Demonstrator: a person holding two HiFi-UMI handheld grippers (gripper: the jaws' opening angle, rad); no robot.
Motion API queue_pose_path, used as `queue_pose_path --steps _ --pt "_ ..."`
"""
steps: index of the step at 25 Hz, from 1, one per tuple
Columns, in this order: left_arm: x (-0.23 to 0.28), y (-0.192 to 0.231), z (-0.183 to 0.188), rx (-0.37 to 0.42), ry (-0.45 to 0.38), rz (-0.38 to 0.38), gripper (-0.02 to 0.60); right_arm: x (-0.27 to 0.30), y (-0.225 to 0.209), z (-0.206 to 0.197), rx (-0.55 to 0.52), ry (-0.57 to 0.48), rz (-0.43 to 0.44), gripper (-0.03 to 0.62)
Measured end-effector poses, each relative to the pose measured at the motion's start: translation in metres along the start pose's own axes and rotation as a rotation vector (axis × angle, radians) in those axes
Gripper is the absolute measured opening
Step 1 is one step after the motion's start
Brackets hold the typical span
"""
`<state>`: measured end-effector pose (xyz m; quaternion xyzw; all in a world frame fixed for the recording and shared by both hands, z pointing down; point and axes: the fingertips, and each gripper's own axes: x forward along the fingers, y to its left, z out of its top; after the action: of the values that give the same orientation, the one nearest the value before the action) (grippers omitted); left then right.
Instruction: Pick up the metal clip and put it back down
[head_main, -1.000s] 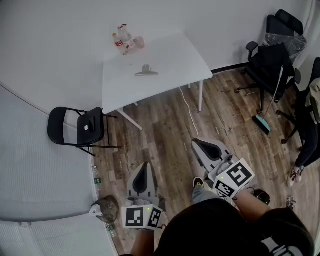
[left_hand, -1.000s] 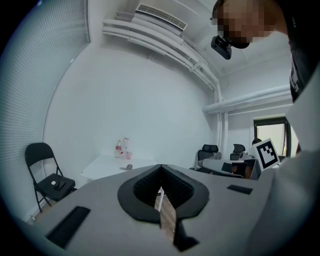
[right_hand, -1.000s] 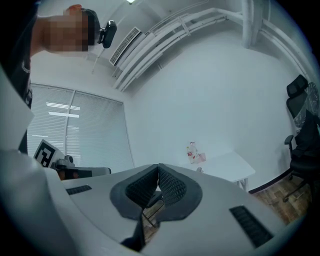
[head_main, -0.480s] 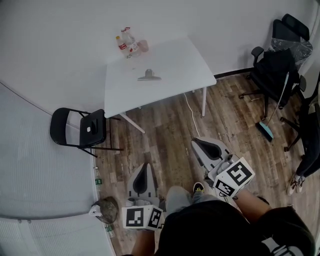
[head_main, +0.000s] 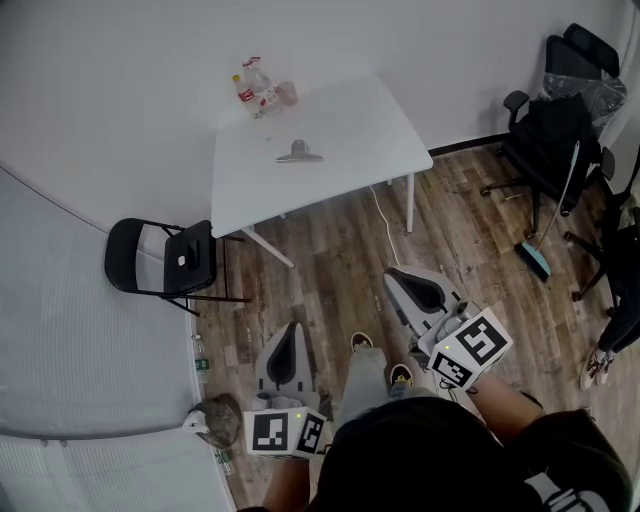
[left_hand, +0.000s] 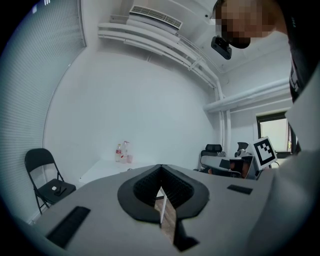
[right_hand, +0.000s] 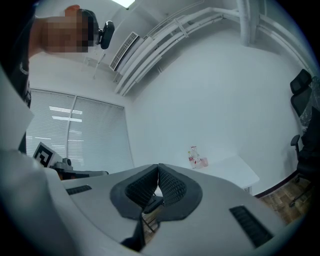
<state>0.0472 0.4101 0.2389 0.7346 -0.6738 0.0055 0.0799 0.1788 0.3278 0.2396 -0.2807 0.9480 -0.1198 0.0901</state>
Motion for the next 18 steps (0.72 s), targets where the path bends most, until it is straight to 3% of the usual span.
queue_pose_path --steps 18 --pt "0.045 0.012 -0.006 -0.019 0.034 -0.015 0.014 0.026 -0.037 -0.005 -0.001 0.027 -0.031 0.017"
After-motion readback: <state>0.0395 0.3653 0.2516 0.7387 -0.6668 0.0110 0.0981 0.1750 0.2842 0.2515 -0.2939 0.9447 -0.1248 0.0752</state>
